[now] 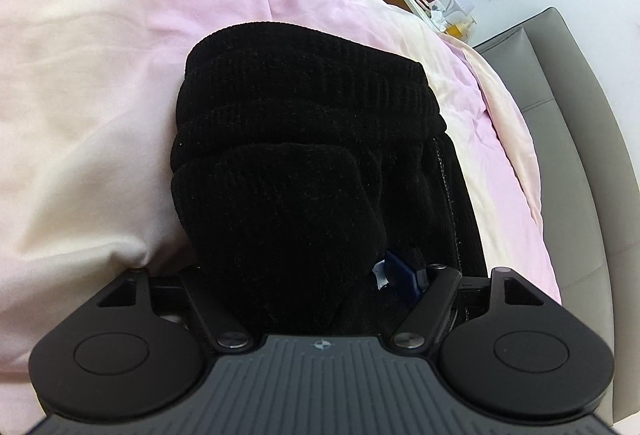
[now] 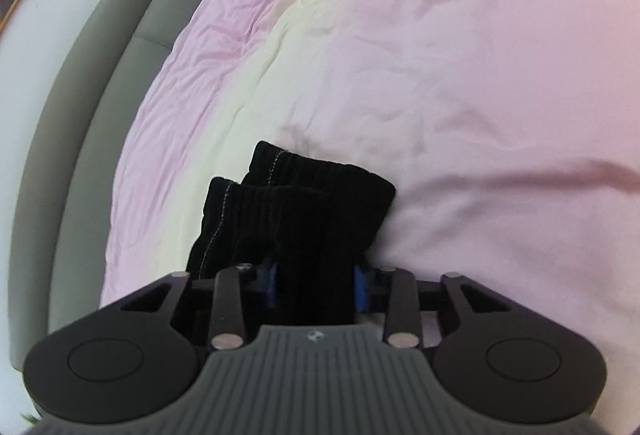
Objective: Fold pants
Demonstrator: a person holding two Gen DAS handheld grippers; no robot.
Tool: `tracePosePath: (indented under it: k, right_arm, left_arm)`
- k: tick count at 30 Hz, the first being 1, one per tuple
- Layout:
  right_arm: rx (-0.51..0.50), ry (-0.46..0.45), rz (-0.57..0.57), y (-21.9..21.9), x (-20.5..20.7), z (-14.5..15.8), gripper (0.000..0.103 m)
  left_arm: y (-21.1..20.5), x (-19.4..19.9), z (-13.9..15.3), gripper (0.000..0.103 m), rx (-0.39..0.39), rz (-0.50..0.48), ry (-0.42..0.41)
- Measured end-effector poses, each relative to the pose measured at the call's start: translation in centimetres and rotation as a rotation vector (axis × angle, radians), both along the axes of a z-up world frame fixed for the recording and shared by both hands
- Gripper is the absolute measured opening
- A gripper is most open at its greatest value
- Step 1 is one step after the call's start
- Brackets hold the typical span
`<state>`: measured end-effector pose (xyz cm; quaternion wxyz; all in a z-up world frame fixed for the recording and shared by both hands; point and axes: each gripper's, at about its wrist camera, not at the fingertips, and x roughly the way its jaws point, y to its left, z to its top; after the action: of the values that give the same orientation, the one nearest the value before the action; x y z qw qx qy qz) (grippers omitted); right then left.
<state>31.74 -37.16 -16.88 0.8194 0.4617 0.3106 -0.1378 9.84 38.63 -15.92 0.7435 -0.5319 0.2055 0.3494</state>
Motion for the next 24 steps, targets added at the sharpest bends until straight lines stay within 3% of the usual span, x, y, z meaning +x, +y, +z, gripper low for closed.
tracePosePath:
  k: [1,7,12,16,20,24]
  right_arm:
    - [-0.032,-0.008,0.017,0.3,0.0,0.5,0.023]
    - [-0.198,-0.096,0.071,2.8,-0.7,4.9,0.016]
    - [-0.473,-0.261,0.224,9.5,-2.1,10.5,0.015]
    - [-0.715,-0.350,0.408,17.1,-3.9,13.2,0.014]
    - [-0.897,-0.415,0.625,24.8,-6.4,13.1,0.014]
    - [-1.102,-0.387,0.895,32.2,-8.6,9.1,0.016]
  left_arm:
    - [-0.1,0.0,0.0,0.084,0.000,0.001,0.000]
    - [-0.3,-0.5,0.0,0.084,-0.010,0.000,-0.010]
    - [-0.1,-1.0,0.0,0.082,-0.040,-0.002,-0.030]
    - [-0.1,-1.2,-0.1,0.082,-0.054,-0.001,-0.039]
    - [-0.1,-1.3,0.0,0.082,-0.062,-0.003,-0.042]
    - [-0.1,-1.3,0.0,0.082,-0.065,-0.005,-0.043]
